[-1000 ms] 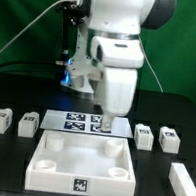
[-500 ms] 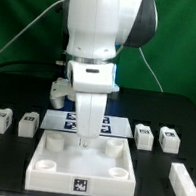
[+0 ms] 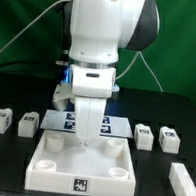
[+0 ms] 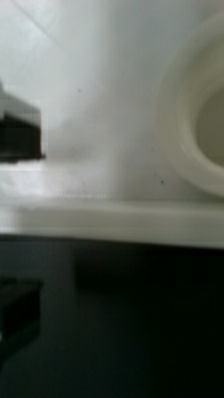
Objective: Assemble one leg
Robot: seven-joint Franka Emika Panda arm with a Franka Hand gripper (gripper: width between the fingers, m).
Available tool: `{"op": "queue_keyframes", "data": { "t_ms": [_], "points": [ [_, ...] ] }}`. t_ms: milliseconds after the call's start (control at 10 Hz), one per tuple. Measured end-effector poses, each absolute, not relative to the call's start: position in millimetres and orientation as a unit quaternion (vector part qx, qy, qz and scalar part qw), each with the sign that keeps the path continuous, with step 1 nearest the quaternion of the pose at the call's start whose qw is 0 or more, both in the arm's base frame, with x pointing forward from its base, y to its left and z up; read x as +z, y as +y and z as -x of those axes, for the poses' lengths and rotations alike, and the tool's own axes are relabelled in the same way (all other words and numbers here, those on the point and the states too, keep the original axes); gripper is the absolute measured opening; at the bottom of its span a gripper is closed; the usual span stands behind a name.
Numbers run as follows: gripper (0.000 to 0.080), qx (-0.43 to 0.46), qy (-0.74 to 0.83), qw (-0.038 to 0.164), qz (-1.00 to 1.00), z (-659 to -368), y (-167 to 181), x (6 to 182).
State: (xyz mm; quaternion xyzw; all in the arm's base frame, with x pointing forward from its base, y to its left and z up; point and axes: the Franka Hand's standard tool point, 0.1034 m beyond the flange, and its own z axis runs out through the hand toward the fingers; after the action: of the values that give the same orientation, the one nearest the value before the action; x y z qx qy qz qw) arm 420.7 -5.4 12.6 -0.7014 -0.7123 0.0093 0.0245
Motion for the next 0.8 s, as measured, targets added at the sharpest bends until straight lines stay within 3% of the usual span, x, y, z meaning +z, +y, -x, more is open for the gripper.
{"op": "queue_keyframes", "data": {
  "t_ms": [100, 200, 800],
  "points": [
    [0.0249, 0.009, -0.712, 0.025, 0.702, -420.7, -5.5, 12.6],
    [0.0068, 0.008, -0.712, 0.023, 0.702, -421.6, -5.8, 13.0],
    [0.0058, 0.007, -0.712, 0.023, 0.702, -421.9, -5.8, 13.2]
  ]
}}
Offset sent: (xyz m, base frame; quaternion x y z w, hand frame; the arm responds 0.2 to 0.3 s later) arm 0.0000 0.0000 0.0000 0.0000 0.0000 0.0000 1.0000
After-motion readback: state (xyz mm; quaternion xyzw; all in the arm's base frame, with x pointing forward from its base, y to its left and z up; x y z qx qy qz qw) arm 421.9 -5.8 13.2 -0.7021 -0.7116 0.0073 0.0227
